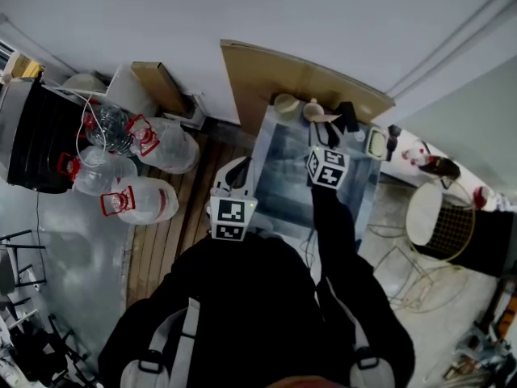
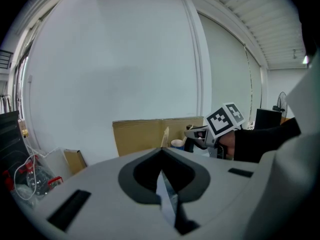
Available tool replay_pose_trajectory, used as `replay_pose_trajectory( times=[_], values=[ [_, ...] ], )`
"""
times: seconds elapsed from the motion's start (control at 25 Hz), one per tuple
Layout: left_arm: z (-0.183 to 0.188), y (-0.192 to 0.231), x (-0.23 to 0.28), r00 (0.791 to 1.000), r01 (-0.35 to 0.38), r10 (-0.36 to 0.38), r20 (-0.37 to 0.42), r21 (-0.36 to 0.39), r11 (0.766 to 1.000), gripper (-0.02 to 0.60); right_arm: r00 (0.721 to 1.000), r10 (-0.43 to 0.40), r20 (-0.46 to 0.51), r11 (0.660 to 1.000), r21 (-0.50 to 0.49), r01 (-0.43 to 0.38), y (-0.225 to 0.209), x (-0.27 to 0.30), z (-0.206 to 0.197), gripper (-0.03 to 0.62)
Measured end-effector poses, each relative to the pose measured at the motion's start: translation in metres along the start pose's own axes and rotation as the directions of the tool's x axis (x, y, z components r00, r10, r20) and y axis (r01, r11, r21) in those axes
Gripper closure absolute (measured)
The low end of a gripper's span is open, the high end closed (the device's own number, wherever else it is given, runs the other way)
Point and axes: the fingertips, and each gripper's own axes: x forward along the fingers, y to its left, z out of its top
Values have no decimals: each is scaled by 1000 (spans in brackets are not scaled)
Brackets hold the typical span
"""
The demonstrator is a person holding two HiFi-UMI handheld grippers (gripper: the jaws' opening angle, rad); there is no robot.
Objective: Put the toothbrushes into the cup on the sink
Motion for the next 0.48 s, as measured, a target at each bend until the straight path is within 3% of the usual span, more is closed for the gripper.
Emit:
replay_pose_trajectory(
  times=[0.48],
  values=[
    [9,-11,-11,998,38,-39,50,8,999,580,994,26,109,999,44,-31,23,-65,27,443]
  ],
)
